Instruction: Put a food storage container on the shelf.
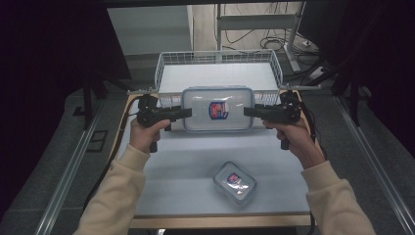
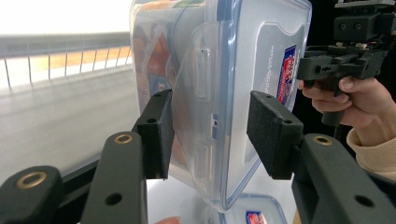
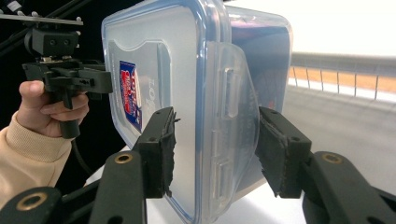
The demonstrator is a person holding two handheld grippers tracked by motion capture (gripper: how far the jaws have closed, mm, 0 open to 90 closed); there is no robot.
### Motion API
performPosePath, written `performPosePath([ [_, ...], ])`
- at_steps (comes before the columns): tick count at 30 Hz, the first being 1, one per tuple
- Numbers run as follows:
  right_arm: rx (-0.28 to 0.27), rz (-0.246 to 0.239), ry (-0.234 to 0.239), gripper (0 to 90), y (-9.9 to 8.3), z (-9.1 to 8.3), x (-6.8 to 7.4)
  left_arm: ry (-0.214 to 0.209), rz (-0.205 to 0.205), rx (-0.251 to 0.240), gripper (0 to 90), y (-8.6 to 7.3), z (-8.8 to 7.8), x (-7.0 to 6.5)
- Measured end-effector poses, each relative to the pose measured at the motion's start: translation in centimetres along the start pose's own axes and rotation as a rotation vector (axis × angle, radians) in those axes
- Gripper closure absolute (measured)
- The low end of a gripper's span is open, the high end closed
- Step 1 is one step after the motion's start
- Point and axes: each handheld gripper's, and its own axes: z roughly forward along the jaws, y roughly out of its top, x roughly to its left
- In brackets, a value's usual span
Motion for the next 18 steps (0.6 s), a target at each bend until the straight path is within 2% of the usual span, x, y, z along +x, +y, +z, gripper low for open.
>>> performPosePath([
  [8, -0.019, -0.018, -0.002, 49.3, 3.1, -0.1, 0.2, 0.008, 0.02, -0.022, 52.3, 3.3, -0.3, 0.0],
  [18, -0.037, -0.027, -0.007, 49.1, 7.0, 0.7, -0.4, 0.01, 0.034, -0.025, 52.3, 7.4, -0.3, 1.1],
])
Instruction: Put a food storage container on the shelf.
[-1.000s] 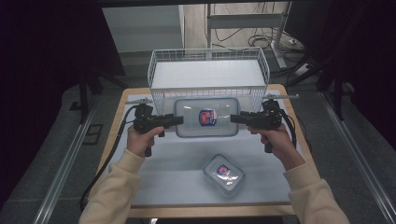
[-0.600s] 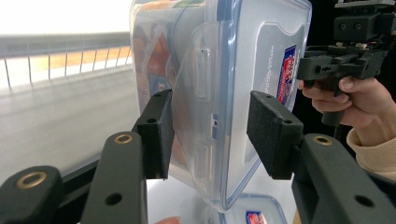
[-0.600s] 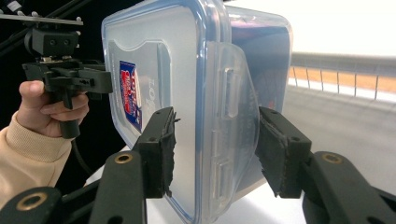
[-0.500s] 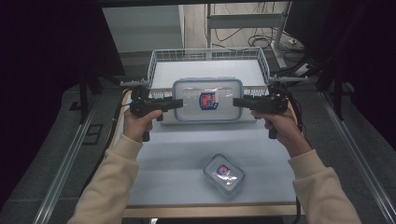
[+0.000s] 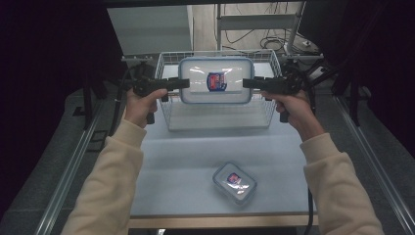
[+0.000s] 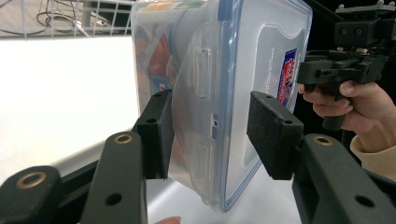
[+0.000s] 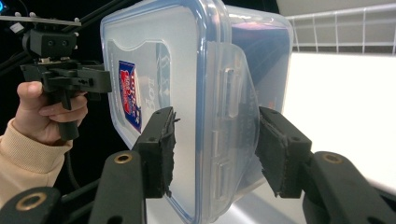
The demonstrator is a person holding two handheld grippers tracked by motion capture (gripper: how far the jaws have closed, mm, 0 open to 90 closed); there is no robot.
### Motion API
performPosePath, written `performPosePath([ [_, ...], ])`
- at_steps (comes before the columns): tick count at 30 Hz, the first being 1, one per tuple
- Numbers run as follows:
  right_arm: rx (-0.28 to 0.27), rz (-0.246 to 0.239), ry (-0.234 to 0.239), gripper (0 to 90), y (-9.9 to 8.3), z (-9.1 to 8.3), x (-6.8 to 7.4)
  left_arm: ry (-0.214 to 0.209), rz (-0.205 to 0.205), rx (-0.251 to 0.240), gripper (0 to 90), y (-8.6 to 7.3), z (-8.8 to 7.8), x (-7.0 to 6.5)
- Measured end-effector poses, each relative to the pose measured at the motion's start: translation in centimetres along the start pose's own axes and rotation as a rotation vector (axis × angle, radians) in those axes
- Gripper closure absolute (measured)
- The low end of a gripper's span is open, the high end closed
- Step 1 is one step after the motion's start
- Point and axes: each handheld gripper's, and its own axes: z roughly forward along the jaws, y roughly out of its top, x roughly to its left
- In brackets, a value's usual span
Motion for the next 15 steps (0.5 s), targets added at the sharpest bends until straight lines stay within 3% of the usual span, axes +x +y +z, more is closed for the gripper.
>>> performPosePath([
  [6, 0.01, 0.006, -0.007, 48.9, 1.7, 0.9, -1.0, 0.002, -0.013, 0.002, 52.3, 1.5, 0.7, 1.4],
  [12, 0.024, 0.033, 0.012, 48.8, 2.5, 2.5, -3.1, 0.016, -0.033, 0.012, 52.3, 2.1, 1.6, 3.1],
  [15, 0.033, 0.042, 0.007, 48.8, 2.6, 3.2, -3.8, 0.01, -0.065, 0.012, 52.2, 2.1, 2.2, 4.0],
])
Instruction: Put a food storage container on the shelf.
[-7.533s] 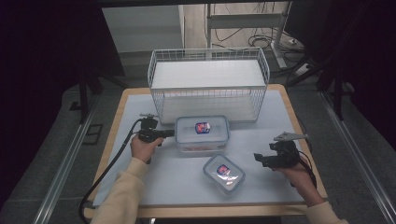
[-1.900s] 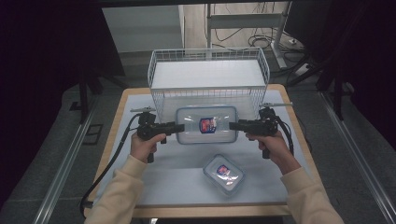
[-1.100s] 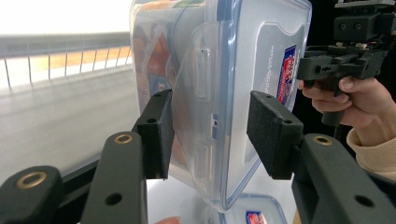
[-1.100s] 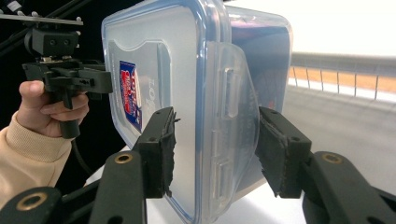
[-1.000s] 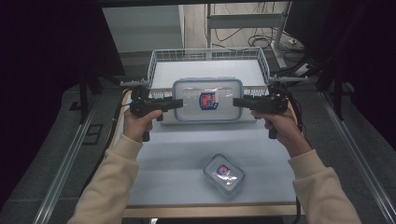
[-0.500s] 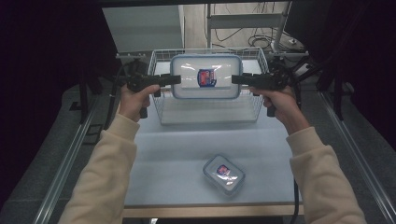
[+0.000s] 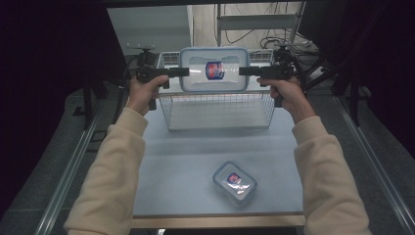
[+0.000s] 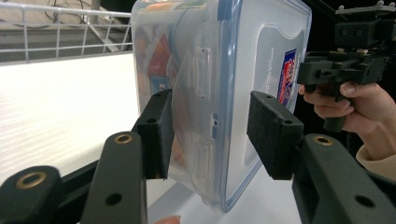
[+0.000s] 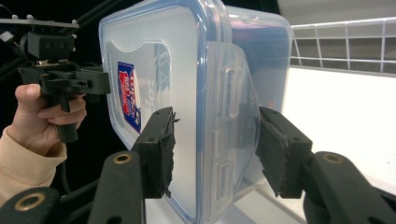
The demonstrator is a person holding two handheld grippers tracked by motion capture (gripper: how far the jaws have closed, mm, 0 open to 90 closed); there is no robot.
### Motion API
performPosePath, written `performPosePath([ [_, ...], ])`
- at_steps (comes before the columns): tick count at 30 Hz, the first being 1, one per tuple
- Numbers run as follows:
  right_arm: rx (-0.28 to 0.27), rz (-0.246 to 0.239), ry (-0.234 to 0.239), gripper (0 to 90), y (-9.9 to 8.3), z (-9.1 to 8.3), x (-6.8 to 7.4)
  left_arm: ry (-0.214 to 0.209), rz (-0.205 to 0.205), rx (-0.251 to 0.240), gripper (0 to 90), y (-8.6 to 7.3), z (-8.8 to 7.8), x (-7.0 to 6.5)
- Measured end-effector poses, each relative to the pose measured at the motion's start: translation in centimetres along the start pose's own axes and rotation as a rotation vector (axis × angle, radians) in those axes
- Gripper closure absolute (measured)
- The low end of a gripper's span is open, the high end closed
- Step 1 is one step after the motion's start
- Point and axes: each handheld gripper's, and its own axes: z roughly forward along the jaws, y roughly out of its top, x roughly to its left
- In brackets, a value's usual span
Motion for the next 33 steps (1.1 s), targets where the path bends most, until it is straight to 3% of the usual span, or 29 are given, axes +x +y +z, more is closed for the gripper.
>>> performPosePath([
  [10, 0.034, 0.032, -0.028, 48.5, 0.7, 0.5, -1.3, -0.016, -0.039, 0.018, 51.9, -0.1, 1.5, 1.5],
  [16, 0.036, 0.056, -0.026, 48.0, 0.7, 0.7, -1.9, -0.021, -0.061, -0.004, 51.9, 0.0, 1.8, 1.8],
  [20, 0.023, 0.103, -0.024, 47.1, 1.0, 1.0, -2.4, -0.025, -0.142, -0.024, 51.9, 0.4, 2.2, 2.4],
  [26, 0.025, 0.149, -0.098, 44.2, 1.8, 1.7, -2.8, -0.011, -0.195, -0.024, 49.6, 0.8, 2.8, 3.2],
  [29, 0.03, 0.155, -0.116, 41.8, 1.6, 2.2, -2.9, 0.049, -0.214, -0.036, 45.1, 0.9, 3.3, 3.4],
  [30, 0.032, 0.162, -0.126, 38.6, 1.4, 2.5, -2.9, 0.042, -0.219, -0.036, 44.3, 0.9, 3.4, 3.5],
  [31, 0.019, 0.174, -0.141, 38.0, 1.3, 2.6, -2.8, 0.027, -0.22, -0.032, 42.0, 0.8, 3.5, 3.6],
  [33, -0.006, 0.195, -0.134, 37.0, 1.0, 2.7, -2.8, 0.046, -0.209, -0.036, 38.0, 0.8, 3.6, 3.5],
])
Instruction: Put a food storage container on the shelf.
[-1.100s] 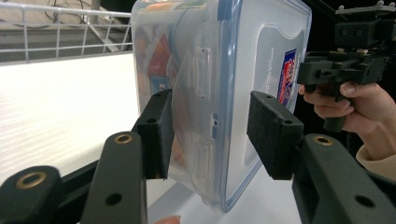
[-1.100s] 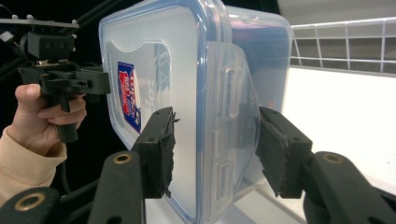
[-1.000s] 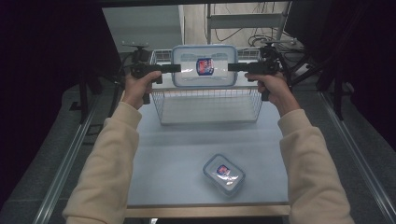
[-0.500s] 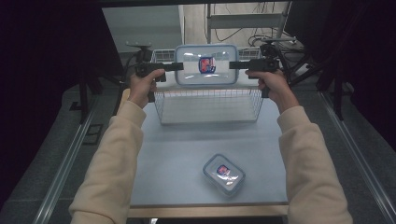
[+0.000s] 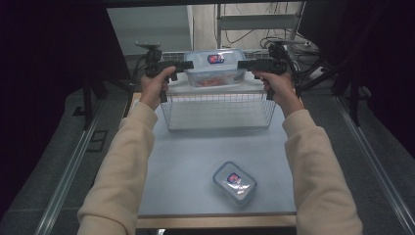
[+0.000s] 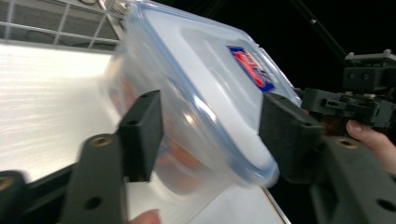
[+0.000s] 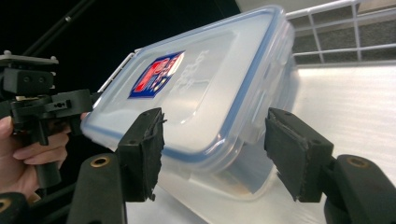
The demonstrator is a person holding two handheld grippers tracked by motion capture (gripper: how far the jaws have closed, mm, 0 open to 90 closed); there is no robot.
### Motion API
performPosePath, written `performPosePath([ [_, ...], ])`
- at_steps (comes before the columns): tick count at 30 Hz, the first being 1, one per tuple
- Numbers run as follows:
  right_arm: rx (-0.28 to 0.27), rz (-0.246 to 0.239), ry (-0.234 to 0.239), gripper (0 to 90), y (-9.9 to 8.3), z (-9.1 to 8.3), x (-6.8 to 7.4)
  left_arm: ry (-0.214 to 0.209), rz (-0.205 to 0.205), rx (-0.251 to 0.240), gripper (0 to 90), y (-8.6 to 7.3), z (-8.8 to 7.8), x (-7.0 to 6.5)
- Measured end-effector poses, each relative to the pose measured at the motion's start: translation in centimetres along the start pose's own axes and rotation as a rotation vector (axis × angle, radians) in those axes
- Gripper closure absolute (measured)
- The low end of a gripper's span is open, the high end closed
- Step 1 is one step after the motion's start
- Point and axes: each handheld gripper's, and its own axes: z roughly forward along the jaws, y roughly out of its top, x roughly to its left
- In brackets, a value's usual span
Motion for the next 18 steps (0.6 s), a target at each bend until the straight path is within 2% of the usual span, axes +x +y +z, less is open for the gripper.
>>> performPosePath([
  [1, -0.003, -0.001, 0.006, 36.9, -0.2, 0.0, 0.0, 0.008, 0.003, -0.005, 34.7, 0.0, -0.1, 0.0],
  [4, -0.008, -0.028, -0.007, 34.4, -0.6, -0.5, 0.4, 0.025, 0.033, -0.023, 32.7, 0.0, -0.8, -0.3],
  [8, -0.034, -0.066, -0.004, 33.7, -0.7, -1.9, 1.1, 0.041, 0.093, -0.014, 35.7, -0.5, -1.8, -1.4],
  [11, -0.039, -0.083, 0.004, 33.7, -1.0, -2.9, 1.4, 0.044, 0.11, -0.027, 41.1, -1.4, -2.7, -2.0],
  [14, -0.034, -0.103, 0.007, 33.7, -1.6, -3.9, 1.5, 0.08, 0.154, -0.022, 47.6, -2.4, -3.4, -2.4],
  [17, -0.033, -0.116, 0.003, 33.6, -2.3, -4.8, 1.5, 0.109, 0.212, 0.025, 63.6, -3.6, -3.6, -2.9],
  [18, -0.032, -0.114, 0.005, 33.5, -2.5, -5.1, 1.4, 0.103, 0.219, 0.05, 69.6, -4.0, -3.4, -2.9],
])
